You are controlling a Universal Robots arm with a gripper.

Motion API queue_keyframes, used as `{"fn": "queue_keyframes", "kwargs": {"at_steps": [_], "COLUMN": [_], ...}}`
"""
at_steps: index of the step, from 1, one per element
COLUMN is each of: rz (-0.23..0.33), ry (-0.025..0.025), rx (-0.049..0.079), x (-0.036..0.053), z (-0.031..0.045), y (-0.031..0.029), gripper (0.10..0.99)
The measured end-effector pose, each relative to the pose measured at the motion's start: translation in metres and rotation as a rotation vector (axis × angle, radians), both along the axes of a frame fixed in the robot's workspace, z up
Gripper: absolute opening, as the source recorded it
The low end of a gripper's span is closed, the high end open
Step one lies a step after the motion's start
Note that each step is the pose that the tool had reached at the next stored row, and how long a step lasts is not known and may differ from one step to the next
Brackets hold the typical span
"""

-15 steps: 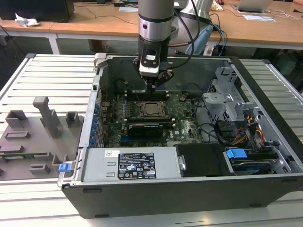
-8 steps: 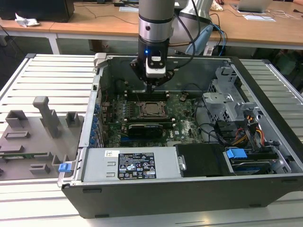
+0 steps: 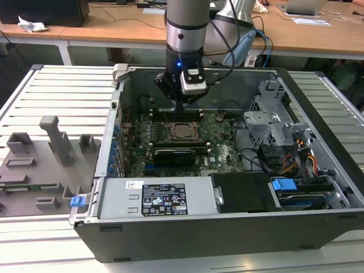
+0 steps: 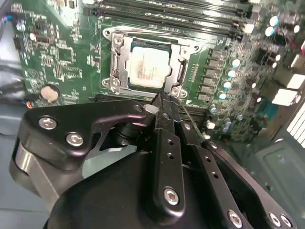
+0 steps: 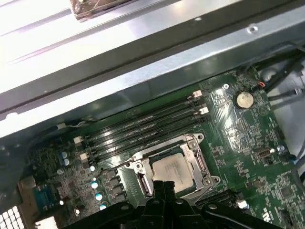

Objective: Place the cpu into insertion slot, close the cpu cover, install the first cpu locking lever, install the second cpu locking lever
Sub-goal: 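Install the first cpu locking lever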

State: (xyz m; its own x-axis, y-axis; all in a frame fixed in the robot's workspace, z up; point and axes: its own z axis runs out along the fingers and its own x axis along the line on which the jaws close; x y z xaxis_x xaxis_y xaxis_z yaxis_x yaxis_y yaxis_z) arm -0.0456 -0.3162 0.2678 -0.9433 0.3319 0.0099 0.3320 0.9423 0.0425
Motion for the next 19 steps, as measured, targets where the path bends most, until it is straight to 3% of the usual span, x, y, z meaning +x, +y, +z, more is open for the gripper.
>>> {"fn": "queue_keyframes", "kwargs": {"at_steps": [6, 8, 11, 14, 15, 16, 18, 19], "rz": [0.153, 0.161, 0.169, 0.245, 0.301, 0.314, 0.316, 0.316], "ry": [0.0, -0.001, -0.0017, -0.001, -0.0002, 0.0011, -0.0013, -0.0095], "rx": [0.004, 0.015, 0.019, 0.019, 0.019, 0.003, -0.012, -0.016], "x": [0.0, -0.0039, -0.0101, -0.0102, -0.0102, -0.0109, -0.0125, -0.0168], "z": [-0.0027, -0.0034, -0.0042, -0.006, -0.0064, -0.0064, -0.0064, -0.0064], "y": [0.0, 0.0, 0.0, 0.0, -0.0001, 0.0, -0.0001, -0.0001], "gripper": [0.106, 0.106, 0.106, 0.106, 0.106, 0.106, 0.106, 0.106]}}
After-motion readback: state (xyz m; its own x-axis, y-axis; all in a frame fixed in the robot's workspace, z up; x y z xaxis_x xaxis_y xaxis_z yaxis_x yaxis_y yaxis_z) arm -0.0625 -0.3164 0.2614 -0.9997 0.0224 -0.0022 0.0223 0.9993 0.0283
